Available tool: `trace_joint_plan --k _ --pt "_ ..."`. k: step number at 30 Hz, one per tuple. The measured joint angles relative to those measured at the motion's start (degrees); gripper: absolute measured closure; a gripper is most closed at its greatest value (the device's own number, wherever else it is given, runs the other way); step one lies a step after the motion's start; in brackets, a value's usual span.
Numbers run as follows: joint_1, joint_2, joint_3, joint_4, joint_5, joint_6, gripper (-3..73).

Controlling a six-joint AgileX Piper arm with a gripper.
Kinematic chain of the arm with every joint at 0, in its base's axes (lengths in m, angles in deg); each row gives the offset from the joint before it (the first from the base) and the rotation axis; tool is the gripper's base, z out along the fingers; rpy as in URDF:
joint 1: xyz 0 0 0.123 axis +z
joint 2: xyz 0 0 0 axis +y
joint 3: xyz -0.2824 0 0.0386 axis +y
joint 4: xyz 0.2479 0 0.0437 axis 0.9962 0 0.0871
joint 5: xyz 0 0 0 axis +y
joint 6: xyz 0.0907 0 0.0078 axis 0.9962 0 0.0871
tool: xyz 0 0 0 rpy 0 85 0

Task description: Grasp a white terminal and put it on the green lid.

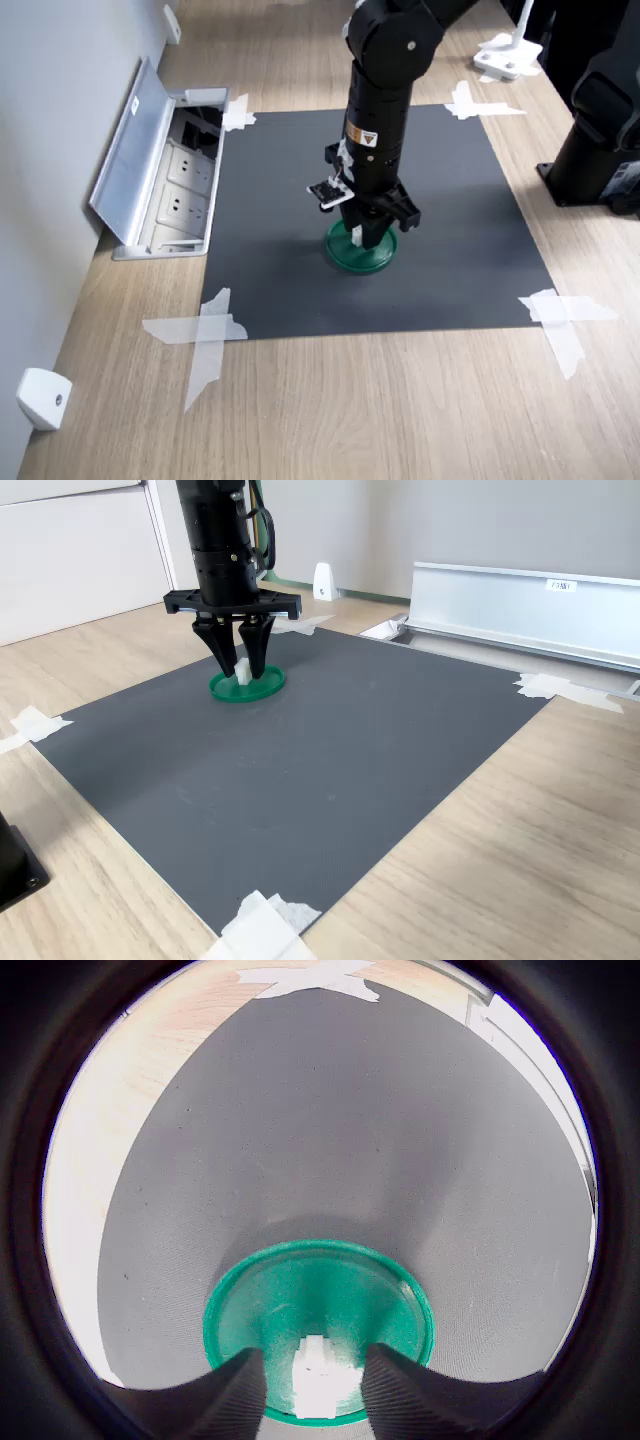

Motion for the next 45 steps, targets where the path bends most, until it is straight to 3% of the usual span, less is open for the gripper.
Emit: trace_joint_plan --k 4,12,18,22,27,34,45 --pt "0.0 0.0 0.0 0.2 0.0 0.2 20.7" --pt "0.0 -6.1 0.1 1.8 -0.5 0.2 21.1" --pt "-1.5 -18.3 4.5 1.8 -3.0 1.2 37.4" --pt "-6.6 -29.3 11.6 0.3 -7.2 2.1 51.8" --pt "-14.0 -44.2 21.2 -1.0 -12.7 3.3 62.6" --pt "-20.8 -67.5 34.3 -2.6 -16.8 4.2 65.1" --pt "-21.7 -94.7 52.4 -2.6 -19.7 10.7 65.5"
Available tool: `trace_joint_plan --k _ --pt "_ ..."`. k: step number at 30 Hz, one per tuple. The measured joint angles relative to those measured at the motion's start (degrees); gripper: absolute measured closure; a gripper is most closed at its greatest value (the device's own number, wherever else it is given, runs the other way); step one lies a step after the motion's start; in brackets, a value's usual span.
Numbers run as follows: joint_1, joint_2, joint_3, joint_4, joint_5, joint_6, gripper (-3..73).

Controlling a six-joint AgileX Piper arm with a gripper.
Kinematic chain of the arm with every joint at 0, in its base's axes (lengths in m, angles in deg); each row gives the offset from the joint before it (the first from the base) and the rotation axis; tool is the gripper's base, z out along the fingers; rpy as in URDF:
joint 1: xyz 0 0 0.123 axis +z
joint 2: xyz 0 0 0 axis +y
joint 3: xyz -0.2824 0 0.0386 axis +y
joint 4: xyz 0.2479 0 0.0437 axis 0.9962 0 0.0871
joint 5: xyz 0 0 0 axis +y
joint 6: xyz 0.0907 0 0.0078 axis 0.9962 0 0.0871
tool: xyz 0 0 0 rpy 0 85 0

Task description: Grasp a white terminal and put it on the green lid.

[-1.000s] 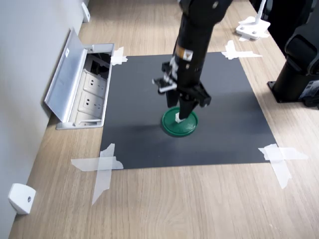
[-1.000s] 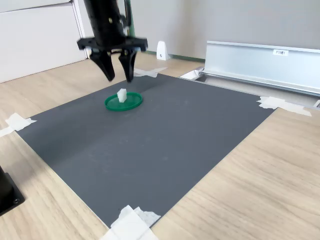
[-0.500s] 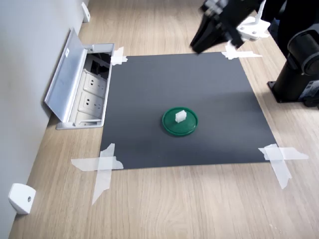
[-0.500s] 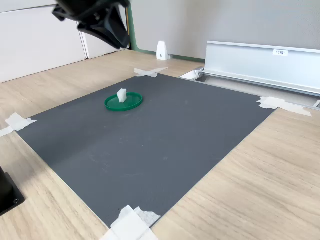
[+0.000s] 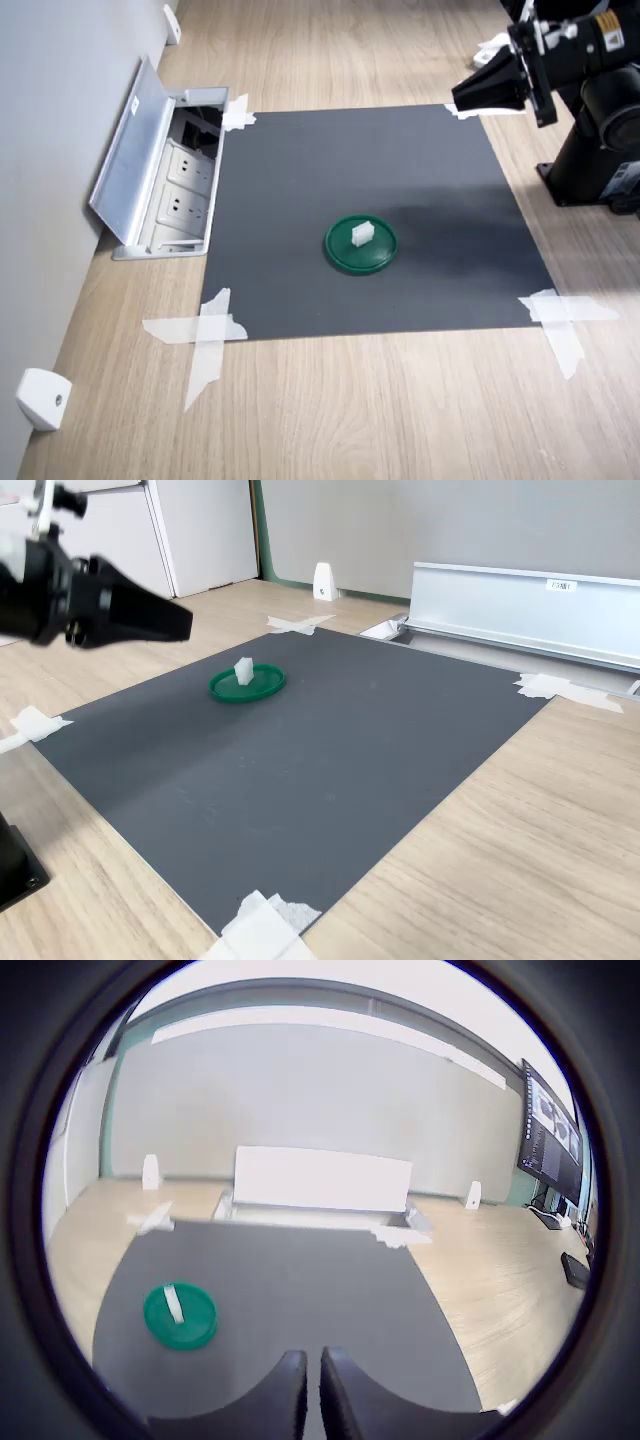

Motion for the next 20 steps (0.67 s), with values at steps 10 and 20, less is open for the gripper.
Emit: trace_joint_plan --k 10,20 --pt "0.0 -3.6 1.9 0.0 -2.0 1.9 65.5" --pt "0.0 -3.6 2.0 0.0 -2.0 1.9 65.5"
